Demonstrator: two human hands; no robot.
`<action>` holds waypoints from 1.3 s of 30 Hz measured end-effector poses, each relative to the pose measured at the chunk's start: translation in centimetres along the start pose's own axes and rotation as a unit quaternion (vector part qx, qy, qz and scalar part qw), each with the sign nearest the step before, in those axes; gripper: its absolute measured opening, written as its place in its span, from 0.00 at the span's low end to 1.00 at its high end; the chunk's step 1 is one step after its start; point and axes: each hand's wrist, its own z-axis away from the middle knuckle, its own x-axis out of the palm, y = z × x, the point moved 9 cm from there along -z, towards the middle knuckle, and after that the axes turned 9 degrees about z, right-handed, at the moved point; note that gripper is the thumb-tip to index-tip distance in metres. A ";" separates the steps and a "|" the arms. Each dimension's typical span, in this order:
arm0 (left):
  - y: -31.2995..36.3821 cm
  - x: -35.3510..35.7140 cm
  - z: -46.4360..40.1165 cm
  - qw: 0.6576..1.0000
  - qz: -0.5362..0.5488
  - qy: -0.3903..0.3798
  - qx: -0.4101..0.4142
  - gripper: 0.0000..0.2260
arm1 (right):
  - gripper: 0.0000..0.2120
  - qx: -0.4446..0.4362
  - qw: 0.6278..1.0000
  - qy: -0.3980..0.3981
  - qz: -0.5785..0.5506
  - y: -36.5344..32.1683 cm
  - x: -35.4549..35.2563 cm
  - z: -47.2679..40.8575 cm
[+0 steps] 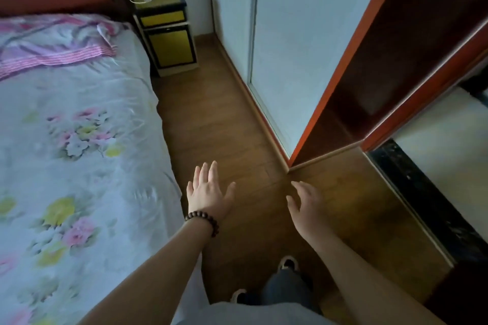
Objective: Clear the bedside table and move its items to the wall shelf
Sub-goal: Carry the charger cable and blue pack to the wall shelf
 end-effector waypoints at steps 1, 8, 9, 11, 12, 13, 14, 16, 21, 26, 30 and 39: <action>0.2 -0.2 -1.6 1.000 0.004 0.008 -0.009 0.33 | 0.20 -0.020 1.000 0.000 -0.002 -0.8 -0.3 -2.3; 2.7 -0.9 -16.0 0.993 0.023 0.071 -0.087 0.33 | 0.19 -0.156 0.987 0.023 0.006 -6.6 -2.8 -21.5; 3.3 -1.1 -18.2 0.991 0.023 0.080 -0.100 0.33 | 0.20 -0.164 0.986 0.018 0.011 -7.2 -3.2 -24.4; 4.8 -1.8 -22.2 0.988 0.025 0.095 -0.121 0.33 | 0.20 -0.169 0.985 0.005 0.019 -8.4 -4.1 -29.8; 5.6 -2.2 -24.1 0.986 0.028 0.102 -0.127 0.33 | 0.20 -0.172 0.985 -0.002 0.023 -9.1 -4.5 -32.2; 6.3 -2.7 -25.8 0.985 0.030 0.107 -0.132 0.33 | 0.20 -0.177 0.984 -0.006 0.028 -9.8 -5.0 -34.5; 6.8 -3.1 -27.5 0.984 0.030 0.113 -0.136 0.33 | 0.20 -0.185 0.982 -0.008 0.031 -10.7 -5.5 -36.6; 7.6 -4.1 -30.6 0.981 0.027 0.126 -0.144 0.33 | 0.20 -0.207 0.978 -0.011 0.030 -12.7 -6.1 -40.4; 7.6 -6.6 -37.6 0.976 0.010 0.146 -0.161 0.32 | 0.20 -0.257 0.966 -0.032 0.026 -18.2 -5.2 -48.1; 5.5 -8.5 -45.2 0.974 0.008 0.148 -0.172 0.32 | 0.20 -0.290 0.956 -0.037 0.034 -24.1 -2.7 -55.6; 2.9 -10.8 -53.4 0.975 0.002 0.140 -0.175 0.32 | 0.19 -0.307 0.950 -0.037 0.039 -29.6 -0.2 -62.5; -2.6 -24.1 -75.4 0.975 0.000 0.158 -0.156 0.32 | 0.19 -0.310 0.950 -0.026 0.032 -47.3 -0.2 -81.0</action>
